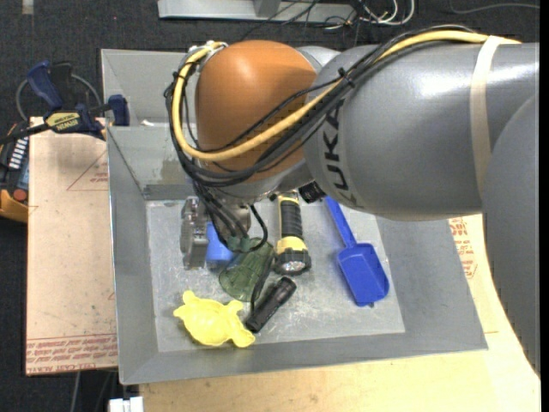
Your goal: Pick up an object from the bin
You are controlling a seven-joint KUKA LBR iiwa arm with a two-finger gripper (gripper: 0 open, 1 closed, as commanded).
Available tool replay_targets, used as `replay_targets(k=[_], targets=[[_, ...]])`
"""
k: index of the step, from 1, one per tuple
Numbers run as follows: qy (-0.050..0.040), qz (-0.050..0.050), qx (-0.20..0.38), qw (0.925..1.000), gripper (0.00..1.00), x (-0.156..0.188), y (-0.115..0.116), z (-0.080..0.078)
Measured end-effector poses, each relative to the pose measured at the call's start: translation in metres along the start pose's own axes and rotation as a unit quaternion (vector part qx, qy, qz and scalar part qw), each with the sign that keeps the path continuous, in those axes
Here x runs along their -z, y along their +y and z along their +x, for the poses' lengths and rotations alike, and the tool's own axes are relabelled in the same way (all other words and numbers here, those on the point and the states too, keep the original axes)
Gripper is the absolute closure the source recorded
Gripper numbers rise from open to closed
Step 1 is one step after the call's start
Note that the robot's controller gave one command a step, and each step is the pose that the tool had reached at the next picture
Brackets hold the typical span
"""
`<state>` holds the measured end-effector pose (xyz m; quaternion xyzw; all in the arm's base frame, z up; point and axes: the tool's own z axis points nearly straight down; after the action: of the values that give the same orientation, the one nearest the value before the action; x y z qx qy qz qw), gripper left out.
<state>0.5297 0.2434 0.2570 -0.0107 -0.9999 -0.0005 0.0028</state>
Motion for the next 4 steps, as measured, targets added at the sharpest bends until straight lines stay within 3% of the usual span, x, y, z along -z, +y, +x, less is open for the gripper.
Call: replay_targets(k=[1,2,4], targets=[[0.0000,0.000,0.000,1.0000,0.00,0.0000,-0.0001,0.0000],[0.0000,0.000,0.000,1.0000,1.00,0.0000,-0.0001,-0.0001],[0.0000,0.000,0.000,1.0000,1.00,0.0000,-0.0003,-0.0002]])
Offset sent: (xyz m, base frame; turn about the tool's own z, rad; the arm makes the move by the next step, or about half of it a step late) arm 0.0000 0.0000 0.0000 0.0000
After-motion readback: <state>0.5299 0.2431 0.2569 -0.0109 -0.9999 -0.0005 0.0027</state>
